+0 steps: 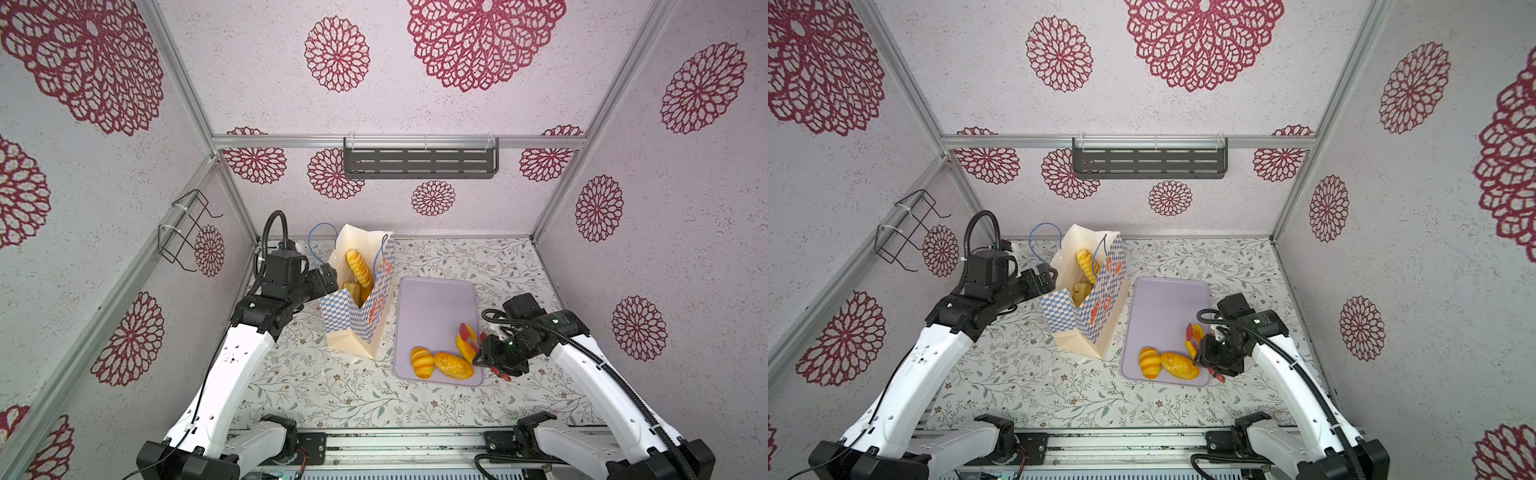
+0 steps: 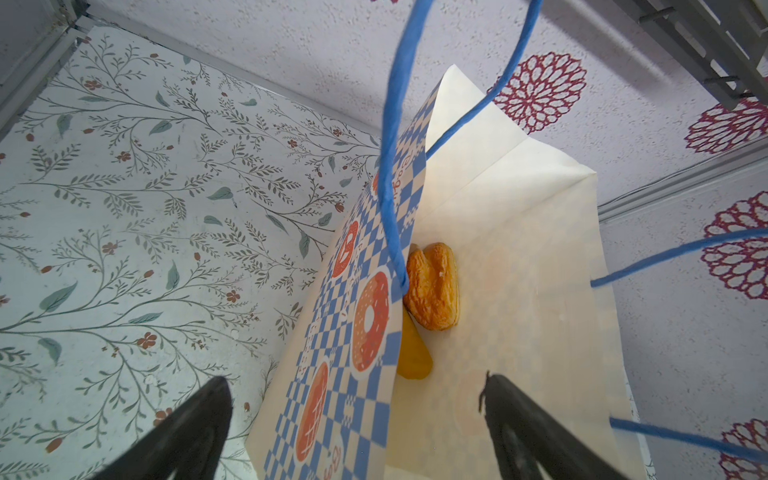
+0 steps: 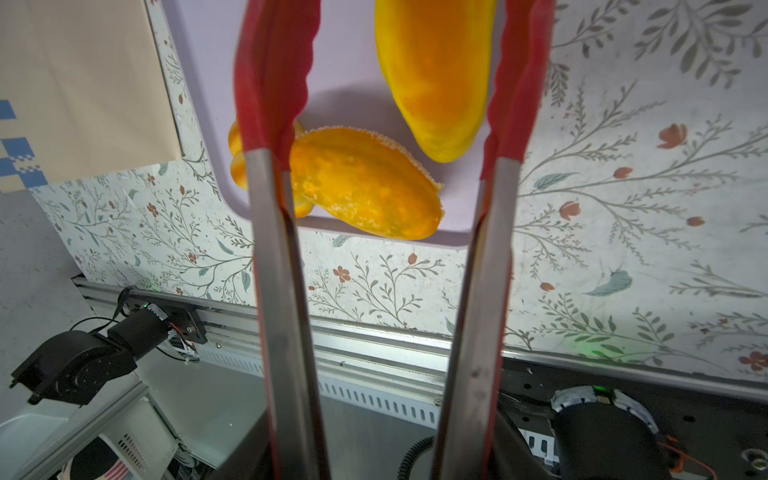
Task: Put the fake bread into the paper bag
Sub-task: 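Move the empty tongs back over the tray toward the sugar-crusted orange bun, then close the right gripper's tongs on the sugar-crusted orange bun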
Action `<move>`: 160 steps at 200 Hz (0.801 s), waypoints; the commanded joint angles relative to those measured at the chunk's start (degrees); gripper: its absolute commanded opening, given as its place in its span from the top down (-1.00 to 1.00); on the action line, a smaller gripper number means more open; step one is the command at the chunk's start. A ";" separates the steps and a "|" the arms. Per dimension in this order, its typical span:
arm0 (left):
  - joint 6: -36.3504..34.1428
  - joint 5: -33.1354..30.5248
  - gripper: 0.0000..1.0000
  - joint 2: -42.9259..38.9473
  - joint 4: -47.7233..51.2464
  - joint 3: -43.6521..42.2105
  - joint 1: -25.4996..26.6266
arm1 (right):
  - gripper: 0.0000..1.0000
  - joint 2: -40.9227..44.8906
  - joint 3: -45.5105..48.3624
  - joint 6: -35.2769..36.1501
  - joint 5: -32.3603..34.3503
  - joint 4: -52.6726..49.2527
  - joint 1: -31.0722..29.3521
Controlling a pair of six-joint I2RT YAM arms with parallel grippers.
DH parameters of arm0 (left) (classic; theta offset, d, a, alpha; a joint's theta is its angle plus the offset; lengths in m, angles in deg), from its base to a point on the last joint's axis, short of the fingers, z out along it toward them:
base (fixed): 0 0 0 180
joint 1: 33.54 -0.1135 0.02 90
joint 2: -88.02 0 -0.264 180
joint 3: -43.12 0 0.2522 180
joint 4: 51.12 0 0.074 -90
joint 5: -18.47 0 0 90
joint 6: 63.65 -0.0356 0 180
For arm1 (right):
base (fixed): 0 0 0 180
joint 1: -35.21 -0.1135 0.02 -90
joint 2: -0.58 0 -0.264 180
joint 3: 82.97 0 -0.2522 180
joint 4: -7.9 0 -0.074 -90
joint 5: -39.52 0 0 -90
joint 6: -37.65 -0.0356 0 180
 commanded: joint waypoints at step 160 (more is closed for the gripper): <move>0.87 0.95 -0.95 -0.92 -2.48 -1.59 -0.28 | -0.14 -7.05 2.11 4.07 2.21 3.74 -1.35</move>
